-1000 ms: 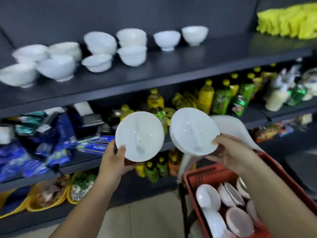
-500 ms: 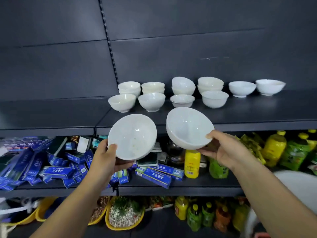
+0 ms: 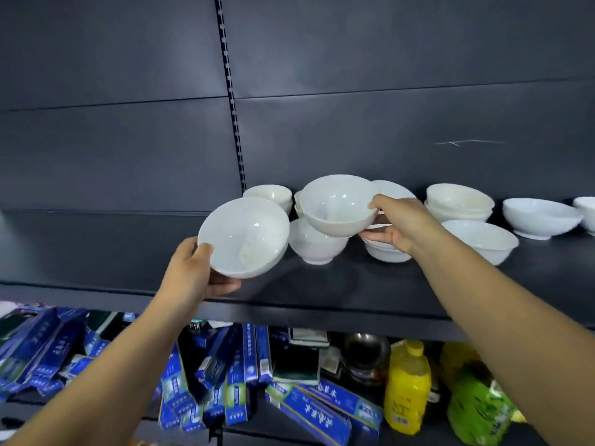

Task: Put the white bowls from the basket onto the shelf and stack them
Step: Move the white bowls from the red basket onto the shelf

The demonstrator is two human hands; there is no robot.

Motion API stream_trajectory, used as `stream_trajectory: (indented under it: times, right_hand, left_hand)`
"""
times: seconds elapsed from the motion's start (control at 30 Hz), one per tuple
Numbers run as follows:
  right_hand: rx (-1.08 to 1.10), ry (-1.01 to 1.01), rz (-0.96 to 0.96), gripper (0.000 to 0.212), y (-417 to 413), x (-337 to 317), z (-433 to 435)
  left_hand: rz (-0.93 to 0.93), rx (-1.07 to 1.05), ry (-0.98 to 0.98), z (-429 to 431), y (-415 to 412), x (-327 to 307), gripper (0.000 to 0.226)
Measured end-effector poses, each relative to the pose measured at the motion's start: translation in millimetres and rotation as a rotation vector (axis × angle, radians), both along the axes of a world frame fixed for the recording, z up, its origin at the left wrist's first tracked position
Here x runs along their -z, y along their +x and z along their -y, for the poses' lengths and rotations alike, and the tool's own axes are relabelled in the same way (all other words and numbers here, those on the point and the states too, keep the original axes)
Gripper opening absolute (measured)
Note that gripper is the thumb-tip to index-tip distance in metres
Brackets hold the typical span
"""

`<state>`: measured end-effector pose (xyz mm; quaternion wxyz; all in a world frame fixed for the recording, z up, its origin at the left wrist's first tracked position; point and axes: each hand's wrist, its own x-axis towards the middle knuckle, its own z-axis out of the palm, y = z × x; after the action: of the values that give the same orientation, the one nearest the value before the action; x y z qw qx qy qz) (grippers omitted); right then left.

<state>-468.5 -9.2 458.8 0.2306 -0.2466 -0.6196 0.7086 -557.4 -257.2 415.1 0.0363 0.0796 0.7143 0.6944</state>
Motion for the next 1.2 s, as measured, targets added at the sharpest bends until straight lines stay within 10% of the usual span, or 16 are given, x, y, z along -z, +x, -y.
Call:
stream_trajectory:
  times: [0.7, 1.07, 1.2]
  right_hand:
    - [0.122, 0.551, 0.466, 0.02, -86, 16, -19]
    - [0.233, 0.12, -0.041, 0.029, -34, -6, -1]
    - [0.305, 0.294, 0.006, 0.023, 11, -13, -12]
  left_hand:
    - [0.039, 0.22, 0.012, -67, -112, -21, 0.018]
    - [0.033, 0.586, 0.065, -131, -77, -38, 0.012]
    - [0.002, 0.761, 0.034, -172, -42, -41, 0.014]
